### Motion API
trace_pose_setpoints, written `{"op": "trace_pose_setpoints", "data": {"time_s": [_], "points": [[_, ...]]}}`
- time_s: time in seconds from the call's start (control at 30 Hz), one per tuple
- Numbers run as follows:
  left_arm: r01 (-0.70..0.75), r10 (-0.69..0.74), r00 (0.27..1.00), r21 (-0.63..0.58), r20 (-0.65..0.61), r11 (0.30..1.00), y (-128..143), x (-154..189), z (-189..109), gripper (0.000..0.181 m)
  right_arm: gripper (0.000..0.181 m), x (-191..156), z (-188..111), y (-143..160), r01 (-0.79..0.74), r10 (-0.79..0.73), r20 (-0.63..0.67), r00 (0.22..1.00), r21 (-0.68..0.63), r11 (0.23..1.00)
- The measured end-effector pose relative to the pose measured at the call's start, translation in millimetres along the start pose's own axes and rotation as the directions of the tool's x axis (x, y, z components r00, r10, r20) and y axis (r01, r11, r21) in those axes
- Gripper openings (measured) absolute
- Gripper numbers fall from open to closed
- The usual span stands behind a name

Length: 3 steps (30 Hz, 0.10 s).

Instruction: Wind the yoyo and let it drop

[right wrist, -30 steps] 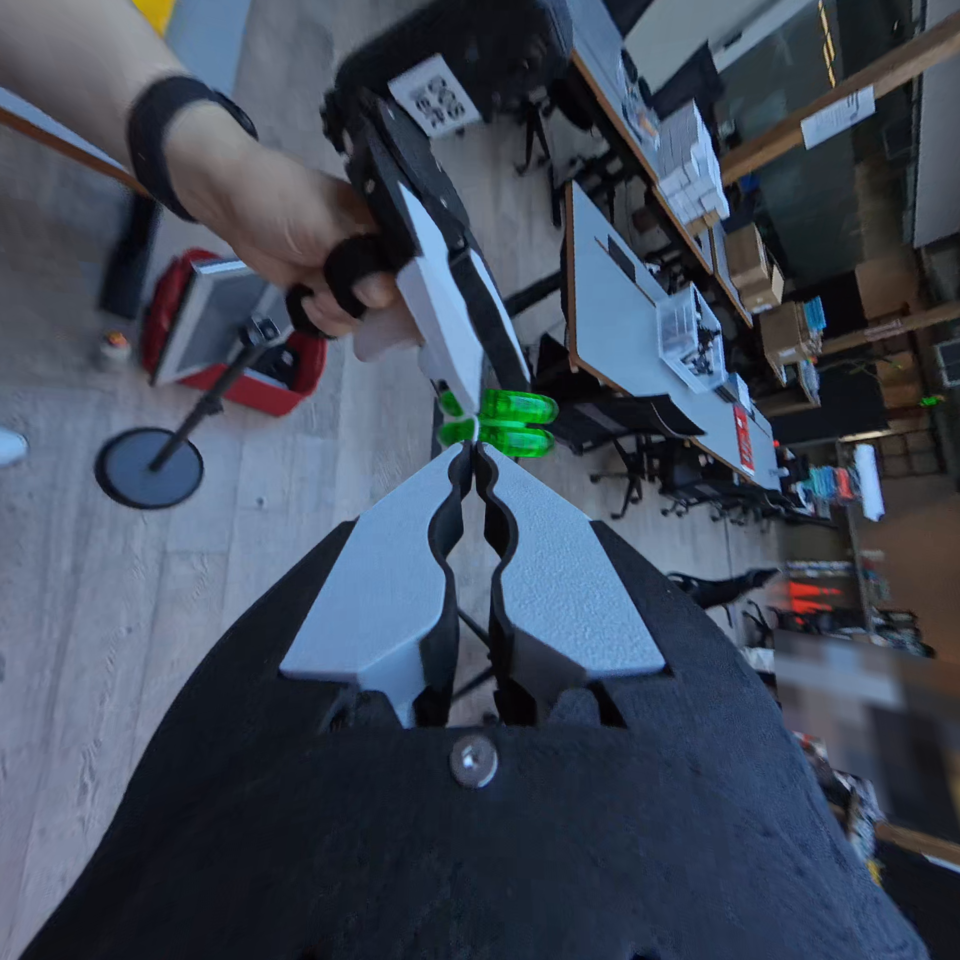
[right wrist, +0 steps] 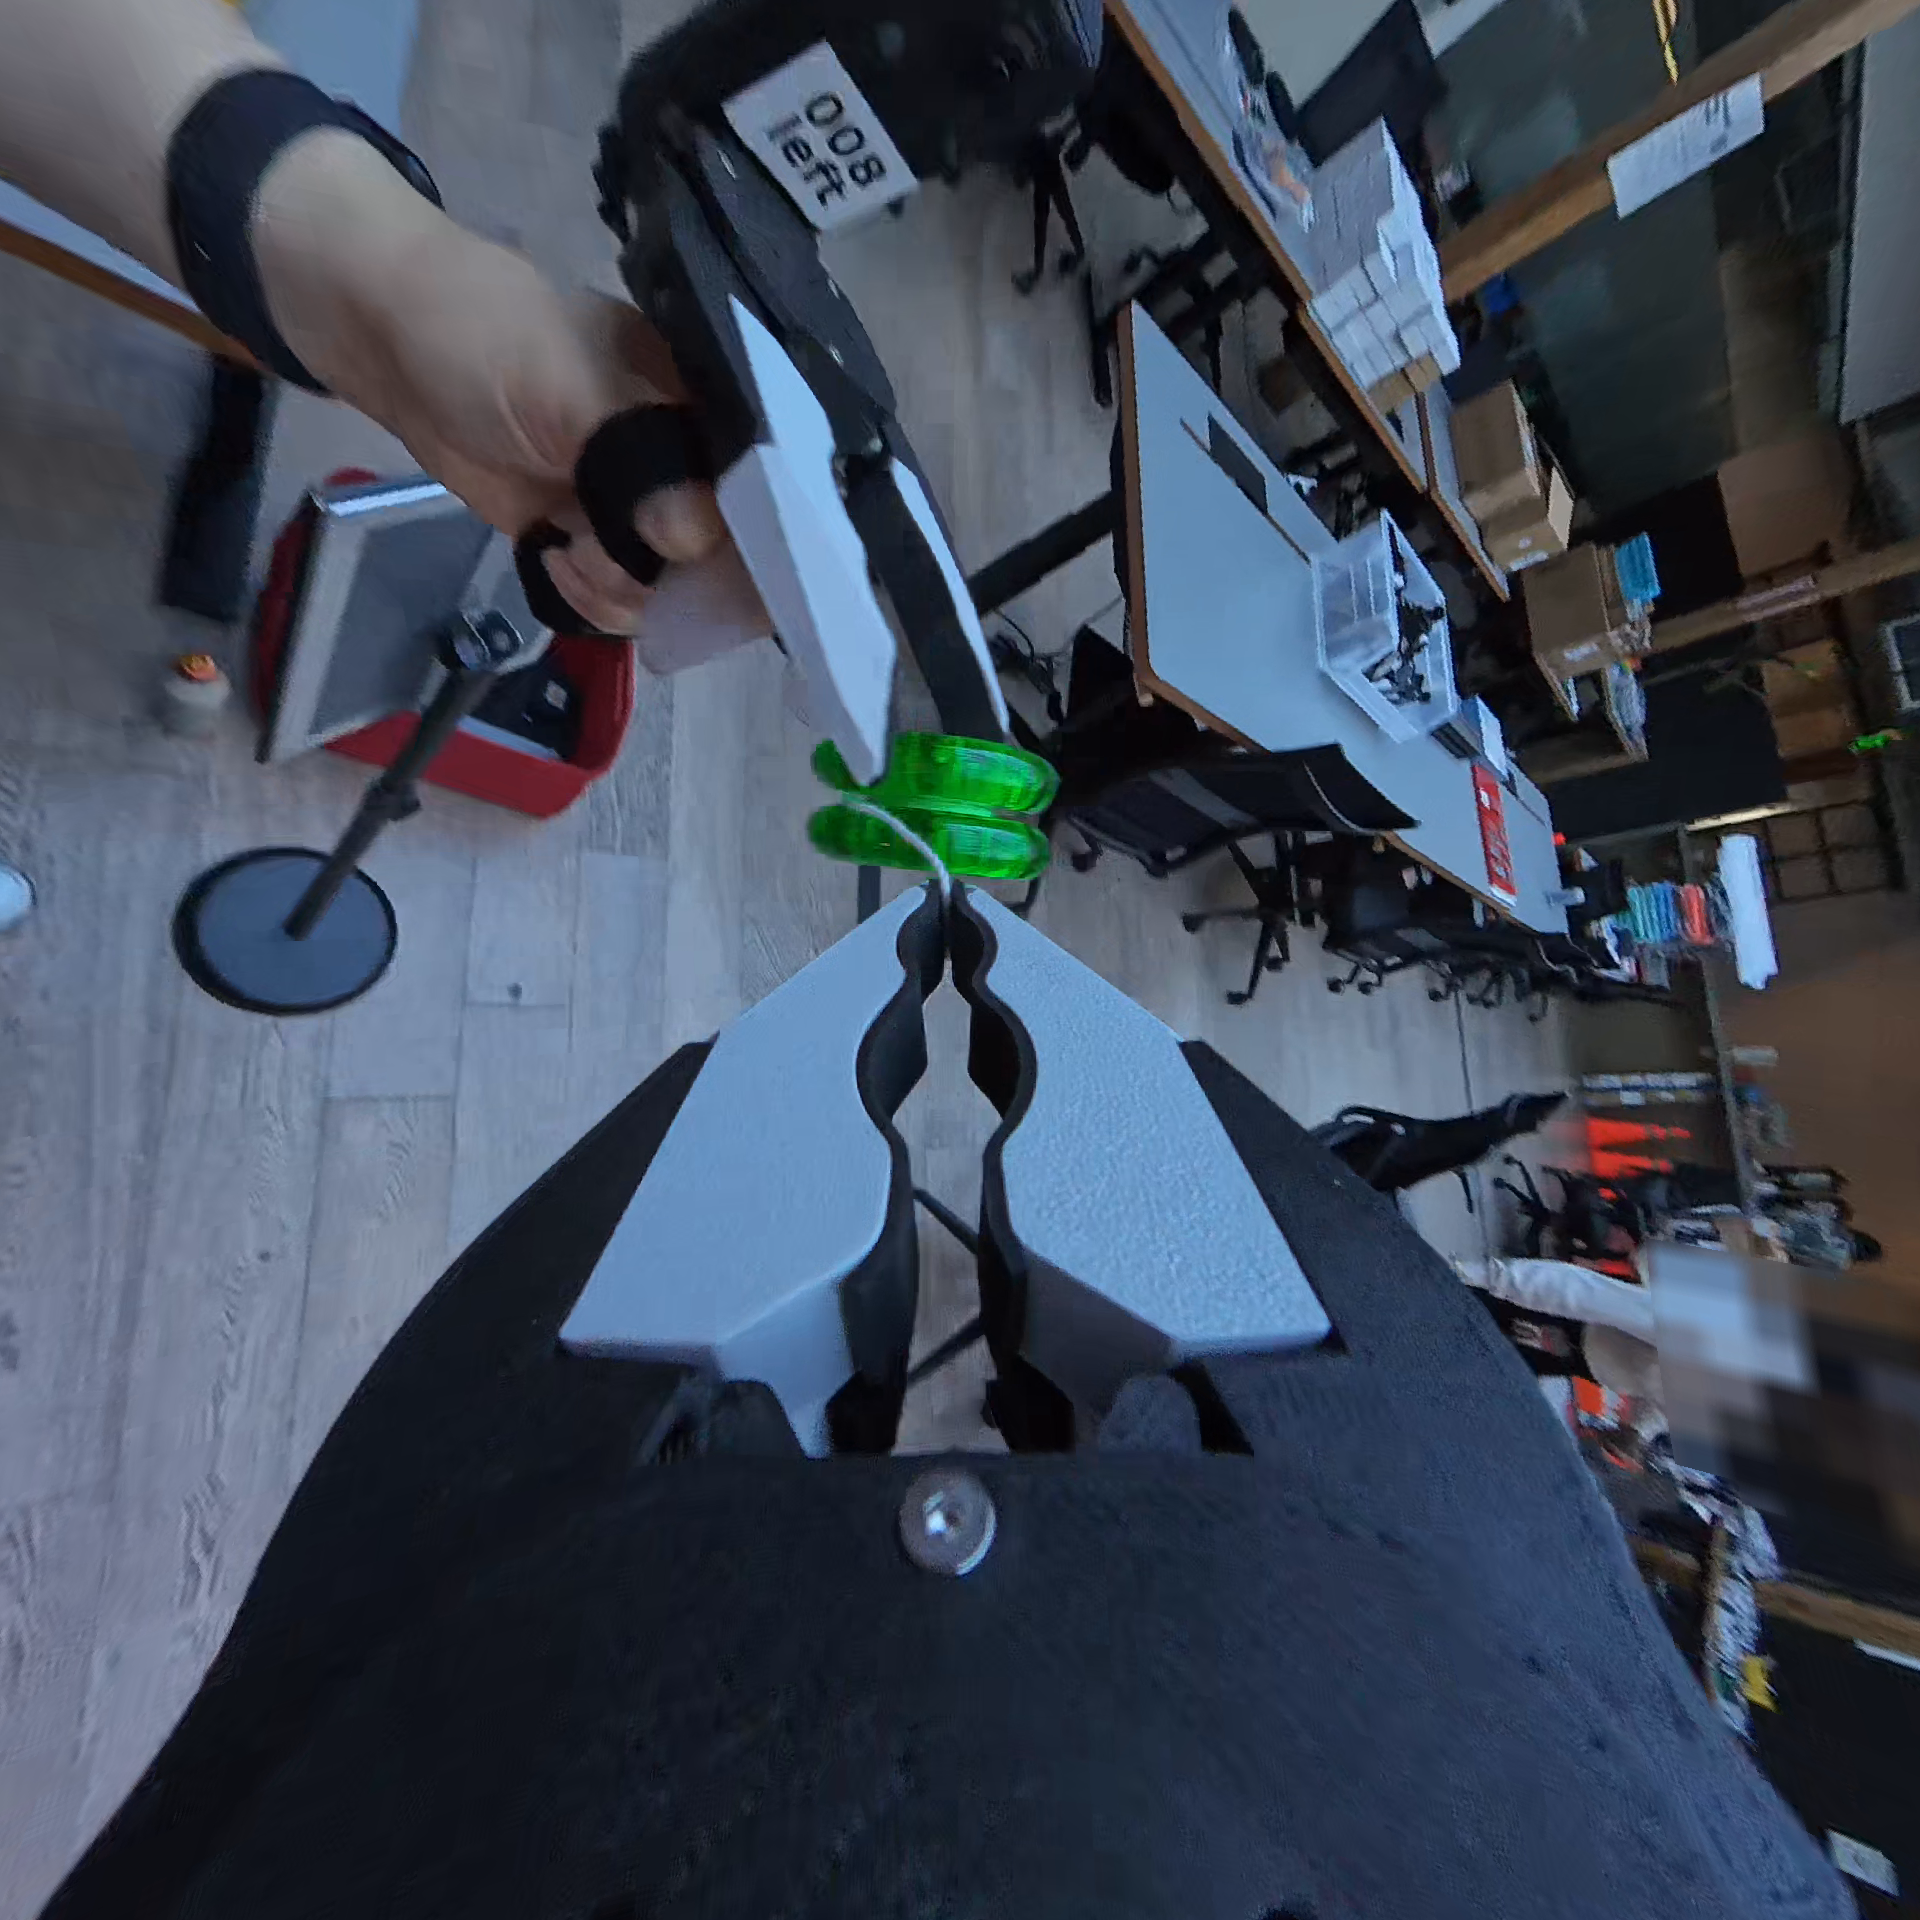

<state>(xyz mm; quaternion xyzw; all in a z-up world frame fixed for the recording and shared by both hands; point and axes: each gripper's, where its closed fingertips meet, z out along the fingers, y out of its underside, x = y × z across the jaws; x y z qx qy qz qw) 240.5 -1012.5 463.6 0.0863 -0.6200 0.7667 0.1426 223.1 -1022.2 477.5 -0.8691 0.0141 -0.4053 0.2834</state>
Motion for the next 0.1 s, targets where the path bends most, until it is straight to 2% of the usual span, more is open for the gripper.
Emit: {"op": "trace_pose_setpoints", "data": {"time_s": [0.03, 0.1], "points": [[-0.025, 0.025, 1.000, -0.037, -0.010, 0.999, 5, 4, 2, 0.058, 0.000, 7, 0, 5, 0.026, -0.027, -0.011, 1.000, -0.038, 0.999], [-0.067, 0.062, 0.997, -0.082, -0.054, 0.994, 13, 17, 6, 0.058, 0.000, 22, 2, 19, 0.065, -0.070, -0.037, 0.997, -0.129, 0.990]]}}
